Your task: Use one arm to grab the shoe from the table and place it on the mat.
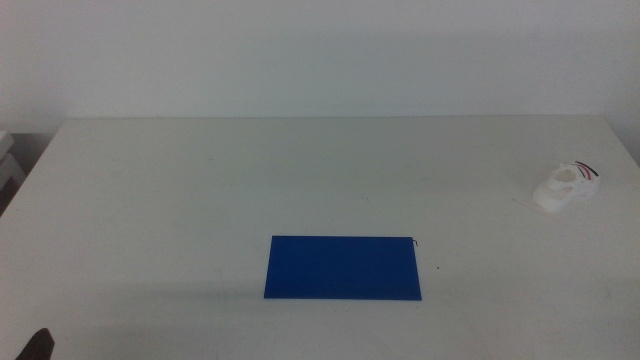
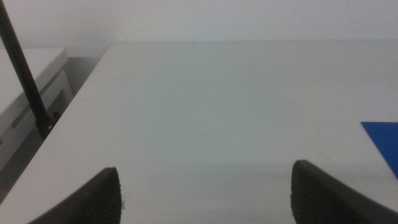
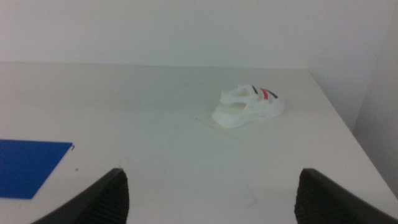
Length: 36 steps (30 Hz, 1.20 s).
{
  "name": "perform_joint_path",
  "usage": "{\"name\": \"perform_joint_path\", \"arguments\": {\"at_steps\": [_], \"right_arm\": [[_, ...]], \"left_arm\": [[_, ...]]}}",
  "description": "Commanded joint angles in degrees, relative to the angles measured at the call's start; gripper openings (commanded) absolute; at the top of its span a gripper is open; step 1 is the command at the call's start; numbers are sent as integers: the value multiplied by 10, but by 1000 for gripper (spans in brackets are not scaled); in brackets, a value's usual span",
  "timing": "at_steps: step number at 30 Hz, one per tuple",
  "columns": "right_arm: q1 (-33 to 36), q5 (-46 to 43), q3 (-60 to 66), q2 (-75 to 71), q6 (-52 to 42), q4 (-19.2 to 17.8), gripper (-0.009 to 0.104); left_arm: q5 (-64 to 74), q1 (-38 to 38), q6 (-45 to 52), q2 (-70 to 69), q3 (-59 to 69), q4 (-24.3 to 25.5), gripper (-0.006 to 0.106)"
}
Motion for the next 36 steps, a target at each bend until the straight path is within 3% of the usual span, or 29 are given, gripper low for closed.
{"name": "perform_joint_path", "arguments": {"at_steps": [1,13,24,31,36], "right_arm": [[-2,-28,-26,1,-3,-4,92],[-2,51,-192,179,-3,-8,92],[-2,179,-406,415,3,14,92],[-2,270,-565,567,163,-2,92],[-2,342,-685,683,282,-50,92]], "left_arm": [[-46,-2,-3,-6,5,-5,94],[-46,-2,-3,-6,5,-5,94],[-46,-2,-3,-6,5,-5,94],[-46,-2,-3,-6,5,-5,94],[-46,-2,-3,-6,5,-5,94]]}}
